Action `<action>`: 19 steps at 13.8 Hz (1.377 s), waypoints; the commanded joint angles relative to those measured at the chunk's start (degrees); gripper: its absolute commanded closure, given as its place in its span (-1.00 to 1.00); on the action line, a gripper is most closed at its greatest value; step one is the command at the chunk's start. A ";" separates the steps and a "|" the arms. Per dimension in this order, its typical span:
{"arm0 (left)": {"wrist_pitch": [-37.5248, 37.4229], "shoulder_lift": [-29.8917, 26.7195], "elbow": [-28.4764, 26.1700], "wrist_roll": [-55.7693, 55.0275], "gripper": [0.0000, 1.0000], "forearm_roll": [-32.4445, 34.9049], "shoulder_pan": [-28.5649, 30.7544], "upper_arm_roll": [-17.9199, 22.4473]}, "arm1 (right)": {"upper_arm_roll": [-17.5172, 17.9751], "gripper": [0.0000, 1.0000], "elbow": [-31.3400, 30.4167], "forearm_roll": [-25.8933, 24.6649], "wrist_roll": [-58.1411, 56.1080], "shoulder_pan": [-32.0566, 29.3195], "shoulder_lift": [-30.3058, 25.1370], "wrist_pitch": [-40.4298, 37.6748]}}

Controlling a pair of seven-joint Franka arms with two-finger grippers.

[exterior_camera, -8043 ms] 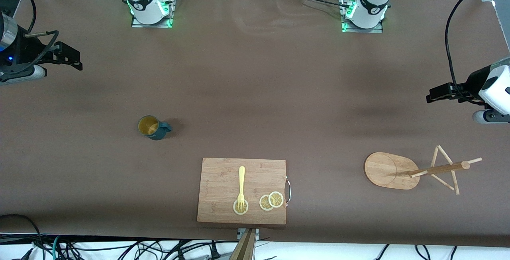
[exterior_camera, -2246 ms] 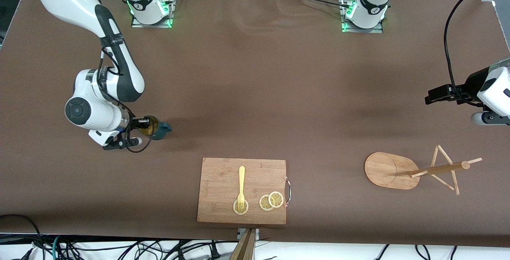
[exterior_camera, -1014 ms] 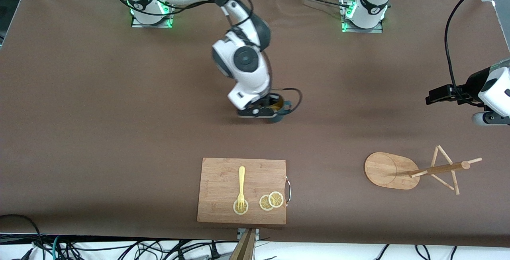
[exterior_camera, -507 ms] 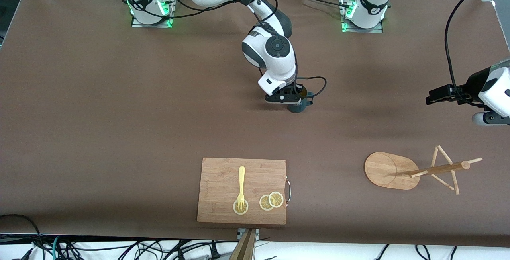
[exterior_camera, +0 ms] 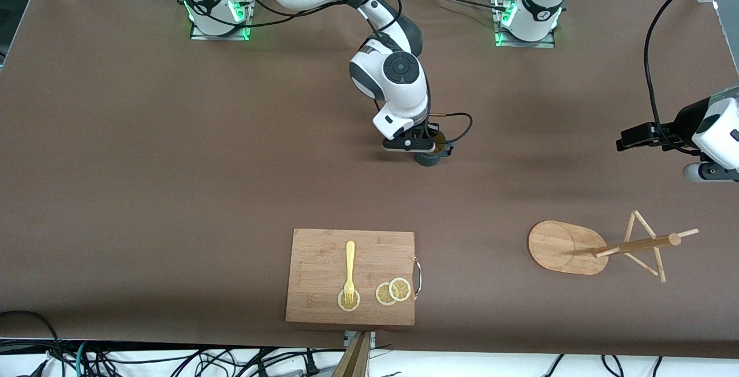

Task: Pass cup and hang on rack
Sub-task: 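Set the mug down and open the right gripper while the left gripper approaches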

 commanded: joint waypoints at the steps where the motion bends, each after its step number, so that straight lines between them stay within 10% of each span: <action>1: -1.50 0.79 1.83 1.79 -1.00 -1.48 0.13 -0.09 | -0.09 0.64 1.20 0.03 2.16 0.12 -0.33 -1.09; 4: -1.85 0.97 1.49 6.77 -1.00 -2.03 -0.22 -0.18 | -0.27 0.26 1.38 -0.24 5.77 -0.31 -2.34 -2.14; 5: -1.85 1.23 1.13 11.67 -1.00 -2.03 -0.13 -0.18 | -0.36 -0.08 1.38 -0.24 5.68 -0.66 -3.40 -4.15; 6: -1.94 1.14 0.78 17.47 -1.00 -2.03 -0.13 -0.18 | -0.53 -0.99 1.38 -0.32 5.51 -1.10 -4.45 -5.65; 13: -0.90 -0.78 -11.94 56.25 -1.00 -10.09 -0.13 -2.29 | -2.71 -1.00 1.03 0.03 -4.15 -11.28 -16.14 -21.18; 19: 19.21 -1.76 -29.34 82.80 -1.00 -22.12 -0.04 -5.45 | -9.82 -1.00 -5.09 0.29 -28.63 -19.56 -30.09 -36.77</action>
